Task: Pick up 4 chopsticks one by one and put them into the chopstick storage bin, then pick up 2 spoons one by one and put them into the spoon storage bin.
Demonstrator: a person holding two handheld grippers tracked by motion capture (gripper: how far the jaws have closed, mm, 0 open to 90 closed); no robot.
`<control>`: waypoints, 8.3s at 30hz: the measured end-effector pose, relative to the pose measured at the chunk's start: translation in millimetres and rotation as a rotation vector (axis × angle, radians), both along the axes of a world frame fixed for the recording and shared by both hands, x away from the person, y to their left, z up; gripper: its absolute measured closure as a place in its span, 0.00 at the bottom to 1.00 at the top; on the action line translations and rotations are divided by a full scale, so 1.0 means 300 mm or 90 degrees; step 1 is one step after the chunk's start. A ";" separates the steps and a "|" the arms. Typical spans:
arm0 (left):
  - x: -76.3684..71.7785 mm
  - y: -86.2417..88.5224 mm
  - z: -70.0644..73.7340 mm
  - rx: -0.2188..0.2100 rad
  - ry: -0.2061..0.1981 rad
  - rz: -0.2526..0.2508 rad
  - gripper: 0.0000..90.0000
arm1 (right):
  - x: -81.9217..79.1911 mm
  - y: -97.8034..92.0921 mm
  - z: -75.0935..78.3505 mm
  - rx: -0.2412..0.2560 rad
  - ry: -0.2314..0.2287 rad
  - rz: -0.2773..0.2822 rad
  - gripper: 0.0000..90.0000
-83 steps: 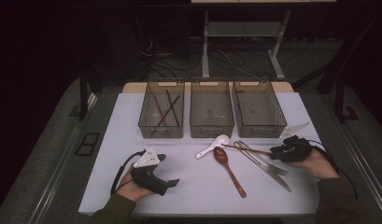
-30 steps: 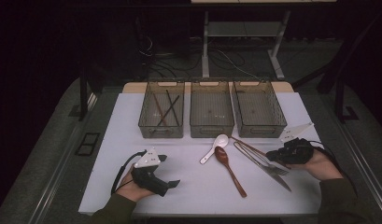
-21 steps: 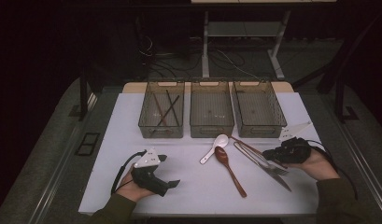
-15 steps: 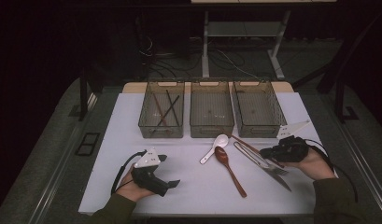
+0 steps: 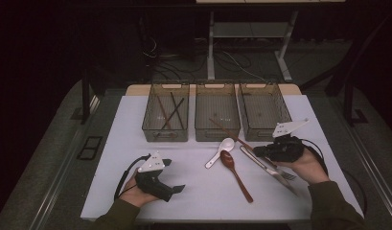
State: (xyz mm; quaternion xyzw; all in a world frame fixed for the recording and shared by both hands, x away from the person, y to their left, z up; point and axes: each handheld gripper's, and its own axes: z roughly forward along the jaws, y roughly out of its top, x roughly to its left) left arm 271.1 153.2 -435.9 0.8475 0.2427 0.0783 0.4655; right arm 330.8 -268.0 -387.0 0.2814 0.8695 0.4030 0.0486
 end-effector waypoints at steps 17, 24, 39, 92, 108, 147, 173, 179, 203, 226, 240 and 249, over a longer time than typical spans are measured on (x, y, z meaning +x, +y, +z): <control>0.007 0.009 -0.004 -0.018 0.006 0.001 0.00 | 0.088 0.186 0.041 0.009 -0.007 -0.019 0.92; 0.000 0.012 0.004 -0.025 0.003 0.002 0.00 | 0.132 0.259 0.082 0.017 -0.018 -0.030 0.93; 0.000 0.032 0.021 -0.068 0.011 0.013 0.00 | 0.233 0.387 0.143 0.032 -0.023 -0.063 0.92; -0.005 0.023 0.022 -0.059 0.003 -0.006 0.00 | 0.451 0.909 0.032 -0.017 0.001 -0.119 0.69; -0.005 0.021 0.020 -0.057 0.002 -0.009 0.00 | 0.415 0.807 0.056 0.013 0.002 -0.087 0.54; -0.002 0.012 0.006 -0.029 0.010 0.004 0.00 | 0.089 0.276 0.024 0.065 -0.014 -0.051 0.41; -0.005 0.018 0.006 -0.031 0.009 0.013 0.00 | -0.143 0.132 -0.093 -0.029 0.015 -0.007 0.92; -0.005 0.016 0.004 -0.022 0.009 0.014 0.00 | -0.178 0.148 -0.120 -0.036 0.030 0.025 0.99; -0.006 0.019 0.008 -0.022 0.005 0.010 0.00 | -0.202 0.221 -0.162 -0.103 0.044 0.047 1.00; -0.006 0.017 0.008 -0.024 0.004 0.008 0.00 | -0.143 0.100 -0.153 -0.161 0.017 -0.029 1.00; -0.004 0.014 0.006 -0.025 0.006 0.008 0.00 | -0.028 0.137 -0.111 -0.047 0.052 -0.063 0.64; -0.004 0.016 0.006 -0.025 0.008 0.005 0.00 | 0.060 0.209 -0.146 -0.027 0.066 -0.084 0.58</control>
